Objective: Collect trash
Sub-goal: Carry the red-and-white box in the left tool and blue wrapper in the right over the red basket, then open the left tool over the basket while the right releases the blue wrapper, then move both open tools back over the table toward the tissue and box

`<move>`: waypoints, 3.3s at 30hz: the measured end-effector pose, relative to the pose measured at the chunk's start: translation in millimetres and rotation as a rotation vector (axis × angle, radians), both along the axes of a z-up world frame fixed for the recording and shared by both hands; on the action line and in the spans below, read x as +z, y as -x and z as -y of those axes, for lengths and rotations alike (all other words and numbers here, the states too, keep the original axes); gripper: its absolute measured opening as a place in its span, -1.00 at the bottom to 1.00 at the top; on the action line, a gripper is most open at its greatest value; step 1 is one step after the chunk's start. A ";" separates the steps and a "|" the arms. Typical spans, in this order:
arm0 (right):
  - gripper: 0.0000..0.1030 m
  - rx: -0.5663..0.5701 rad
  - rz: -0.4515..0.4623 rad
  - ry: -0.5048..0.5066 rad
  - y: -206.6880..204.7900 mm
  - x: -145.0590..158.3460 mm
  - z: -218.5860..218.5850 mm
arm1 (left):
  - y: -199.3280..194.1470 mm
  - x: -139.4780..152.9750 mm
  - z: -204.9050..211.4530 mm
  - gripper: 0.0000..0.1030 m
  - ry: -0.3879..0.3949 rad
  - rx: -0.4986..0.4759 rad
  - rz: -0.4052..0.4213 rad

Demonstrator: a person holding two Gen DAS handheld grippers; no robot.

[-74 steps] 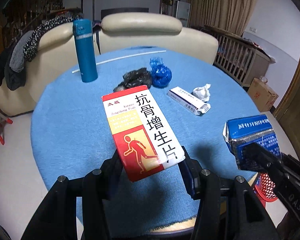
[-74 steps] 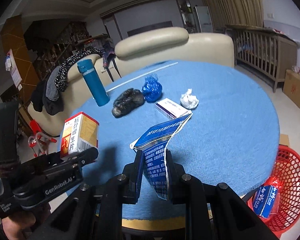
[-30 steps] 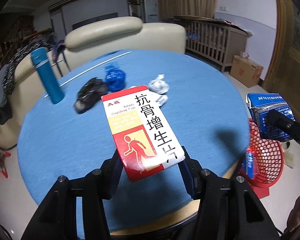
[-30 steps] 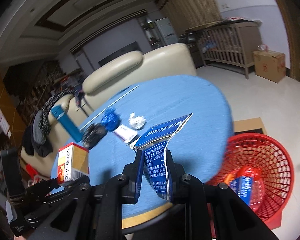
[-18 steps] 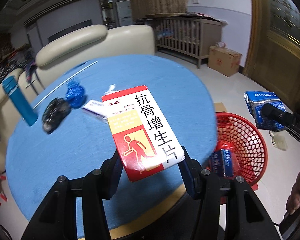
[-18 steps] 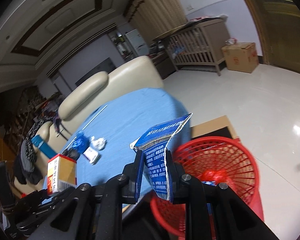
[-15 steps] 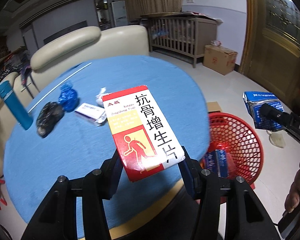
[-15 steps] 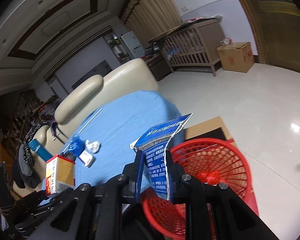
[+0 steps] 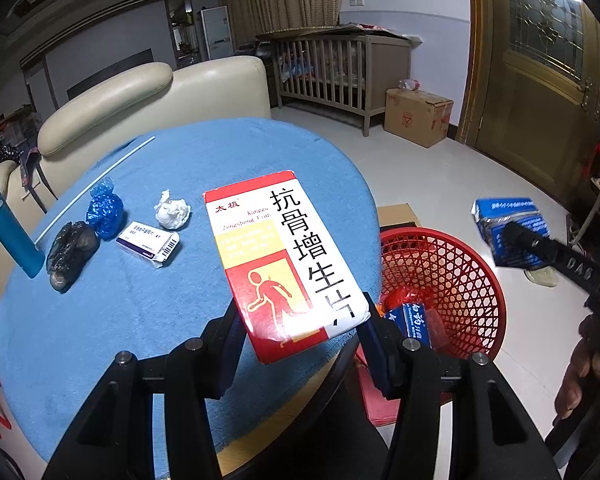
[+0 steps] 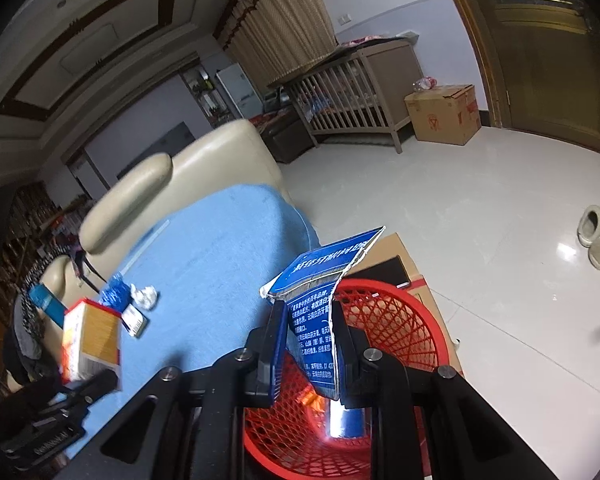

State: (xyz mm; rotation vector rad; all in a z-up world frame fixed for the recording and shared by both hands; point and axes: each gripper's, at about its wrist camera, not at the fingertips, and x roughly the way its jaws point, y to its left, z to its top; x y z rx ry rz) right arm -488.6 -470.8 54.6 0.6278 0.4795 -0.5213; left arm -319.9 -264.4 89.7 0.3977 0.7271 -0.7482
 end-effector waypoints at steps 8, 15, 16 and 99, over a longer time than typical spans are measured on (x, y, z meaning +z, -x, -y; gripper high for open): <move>-0.58 0.004 -0.084 -0.002 -6.2 -18.8 1.6 | -1.3 -7.4 10.3 0.06 0.003 -0.035 -0.020; -0.58 0.018 -0.141 0.002 -15.2 -26.4 2.5 | -1.6 -10.6 20.3 0.06 0.013 -0.064 -0.030; -0.58 0.023 -0.151 0.000 -18.3 -29.1 2.3 | -0.6 -11.3 21.1 0.06 0.012 -0.064 -0.030; 0.47 0.404 -0.293 0.096 -167.9 -6.9 -160.2 | -124.8 -76.3 -189.3 0.34 0.063 0.479 -0.183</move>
